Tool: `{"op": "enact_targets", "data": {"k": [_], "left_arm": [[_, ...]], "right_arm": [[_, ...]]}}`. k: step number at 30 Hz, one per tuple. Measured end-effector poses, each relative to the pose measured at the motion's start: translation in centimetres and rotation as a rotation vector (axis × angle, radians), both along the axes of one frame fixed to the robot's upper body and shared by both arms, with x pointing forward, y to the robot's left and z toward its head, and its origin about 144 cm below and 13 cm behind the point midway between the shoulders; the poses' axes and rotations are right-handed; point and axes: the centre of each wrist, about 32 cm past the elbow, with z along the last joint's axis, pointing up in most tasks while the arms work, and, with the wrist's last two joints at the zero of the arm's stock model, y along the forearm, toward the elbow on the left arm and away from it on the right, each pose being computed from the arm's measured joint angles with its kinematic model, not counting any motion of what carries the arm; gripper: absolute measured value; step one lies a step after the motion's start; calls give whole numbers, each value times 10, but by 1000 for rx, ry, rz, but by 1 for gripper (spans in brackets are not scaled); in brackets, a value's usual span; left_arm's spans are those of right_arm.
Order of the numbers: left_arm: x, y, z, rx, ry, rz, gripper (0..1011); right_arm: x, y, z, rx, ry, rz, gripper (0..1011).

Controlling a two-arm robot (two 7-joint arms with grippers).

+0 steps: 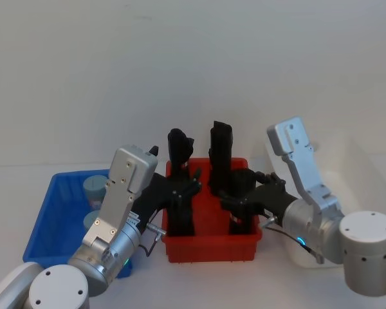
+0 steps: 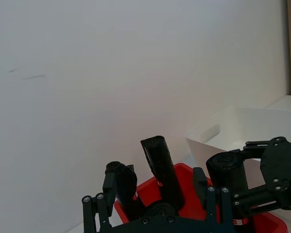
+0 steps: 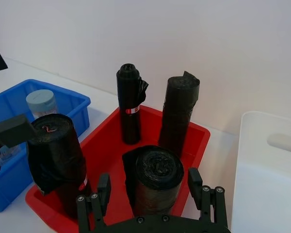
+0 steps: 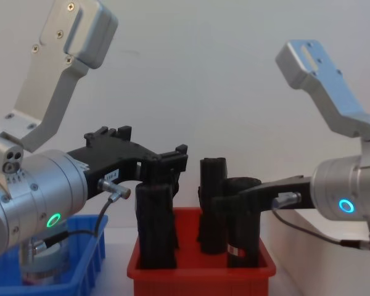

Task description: Pick the cotton swabs from the blue box and place them into the white box.

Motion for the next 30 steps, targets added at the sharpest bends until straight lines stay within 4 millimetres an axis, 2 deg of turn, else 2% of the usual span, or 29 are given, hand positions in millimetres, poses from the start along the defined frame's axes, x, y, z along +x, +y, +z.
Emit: {"op": "enact_targets", "data": {"k": [10,12,20,22,23,28,30], "left_arm": [[0,0,0,0,0,0,1000],[0,0,0,0,0,0,1000],[0,0,0,0,0,0,1000],[0,0,0,0,0,0,1000],[0,0,0,0,0,0,1000],[0,0,0,0,0,0,1000],[0,0,0,0,0,0,1000]], "right_arm": [[5,9,-2,1,18,-7,1002],[6,10,-2,1,20,-7,972],[7,12,-2,1,26,-9,786],[7,13,-2,1,27,-9,688],[8,13,-2,1,28,-9,677],[8,14,-2,1,29,-10,497],[8,14,-2,1,29,-10,494]]}}
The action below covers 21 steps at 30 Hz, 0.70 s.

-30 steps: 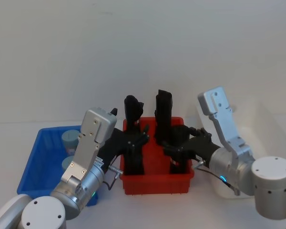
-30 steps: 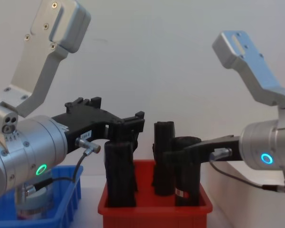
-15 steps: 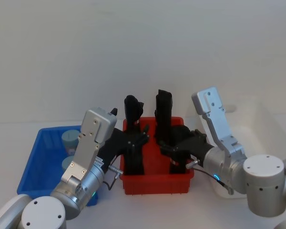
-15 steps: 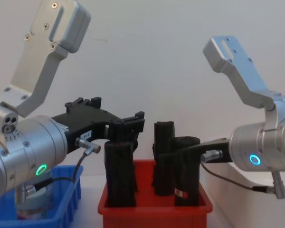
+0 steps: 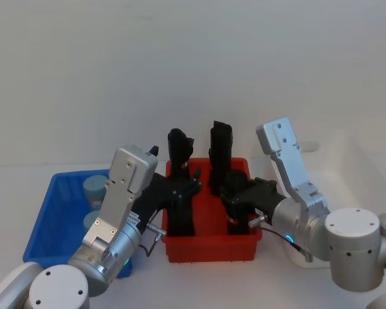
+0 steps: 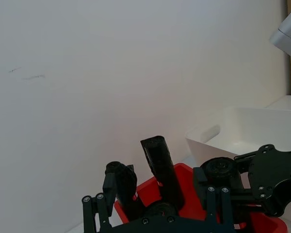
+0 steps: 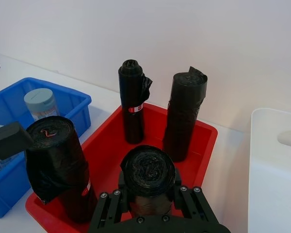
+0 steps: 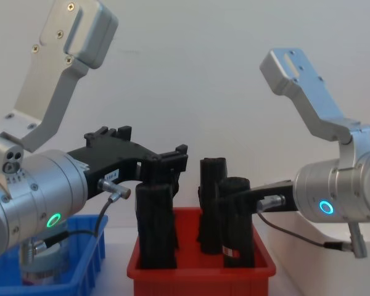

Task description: Pick the cotton swabs from the blue box and place them into the white box.

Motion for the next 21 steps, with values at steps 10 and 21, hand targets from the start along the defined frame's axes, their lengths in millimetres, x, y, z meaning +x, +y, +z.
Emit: {"op": "enact_targets", "data": {"k": [10,21], "left_arm": [[0,0,0,0,0,0,1000],[0,0,0,0,0,0,1000]], "right_arm": [[0,-1,1,4,-8,0,472],[-5,-8,21,87,-109,-2,473]]}}
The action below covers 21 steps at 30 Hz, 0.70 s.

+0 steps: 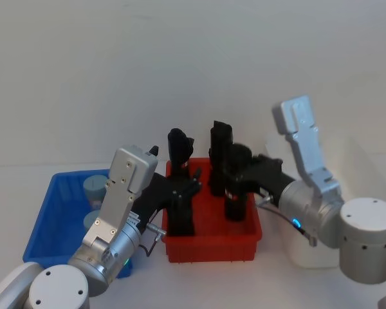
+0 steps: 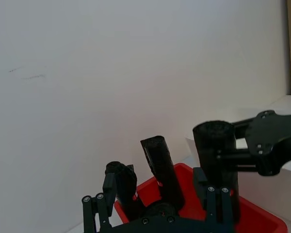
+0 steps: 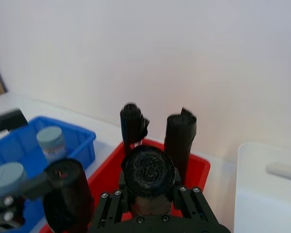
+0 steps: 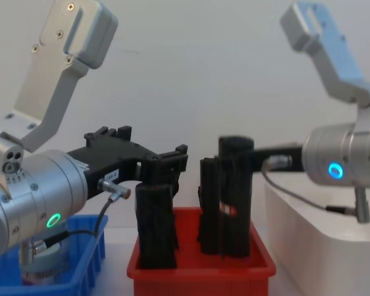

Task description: Pick the cotton swabs from the blue box and place them into the white box.

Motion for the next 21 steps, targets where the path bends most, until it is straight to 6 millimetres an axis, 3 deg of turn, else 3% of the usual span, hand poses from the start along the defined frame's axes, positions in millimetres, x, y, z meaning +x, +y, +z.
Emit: {"op": "enact_targets", "data": {"k": [10,21], "left_arm": [[0,0,0,0,0,0,1000],[0,0,0,0,0,0,1000]], "right_arm": [[-4,-11,22,64,-121,-19,472],[-11,-37,43,92,-290,-105,472]]}}
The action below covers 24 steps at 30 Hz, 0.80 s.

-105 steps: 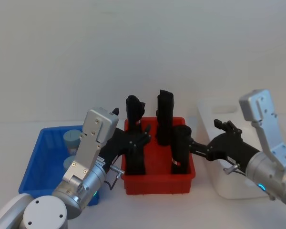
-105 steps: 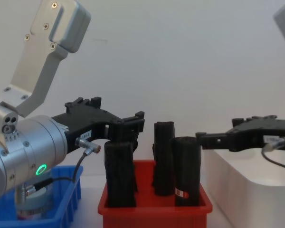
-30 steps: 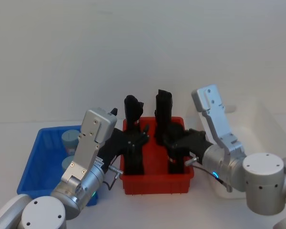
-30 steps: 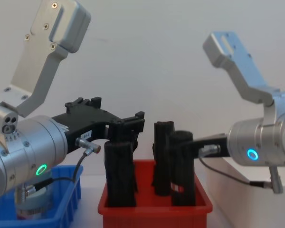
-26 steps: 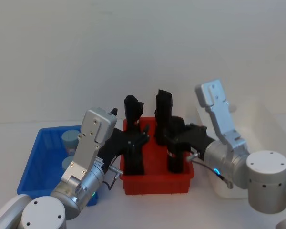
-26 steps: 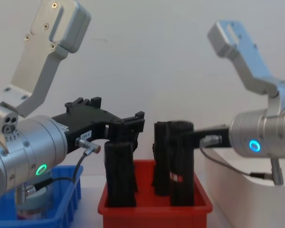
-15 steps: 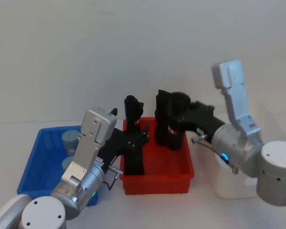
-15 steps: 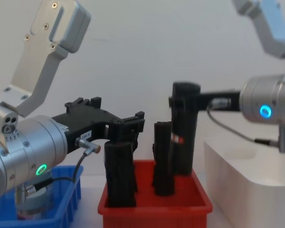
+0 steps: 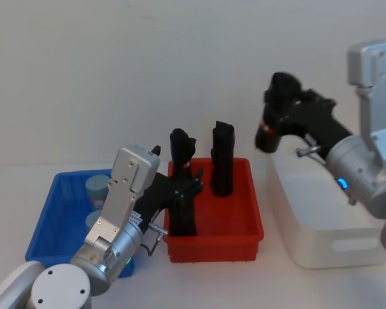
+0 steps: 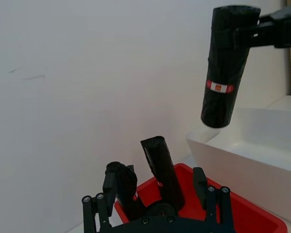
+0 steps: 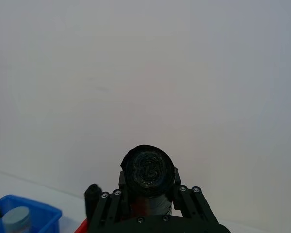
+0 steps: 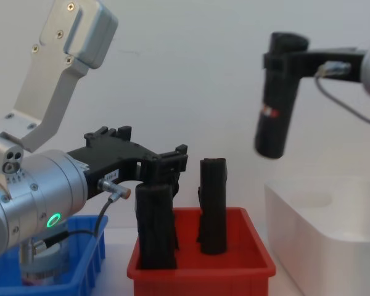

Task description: Pick the cotton swabs from the blue box and place them into the white box.

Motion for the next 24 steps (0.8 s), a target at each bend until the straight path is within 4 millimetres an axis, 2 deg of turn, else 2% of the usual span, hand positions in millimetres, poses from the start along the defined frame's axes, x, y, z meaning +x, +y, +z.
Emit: {"op": "enact_targets", "data": {"k": [13,24], "left_arm": [[0,0,0,0,0,0,1000],[0,0,0,0,0,0,1000]], "right_arm": [[-3,-35,4,-18,-105,-166,472],[2,-46,-4,-41,-65,-212,472]]}}
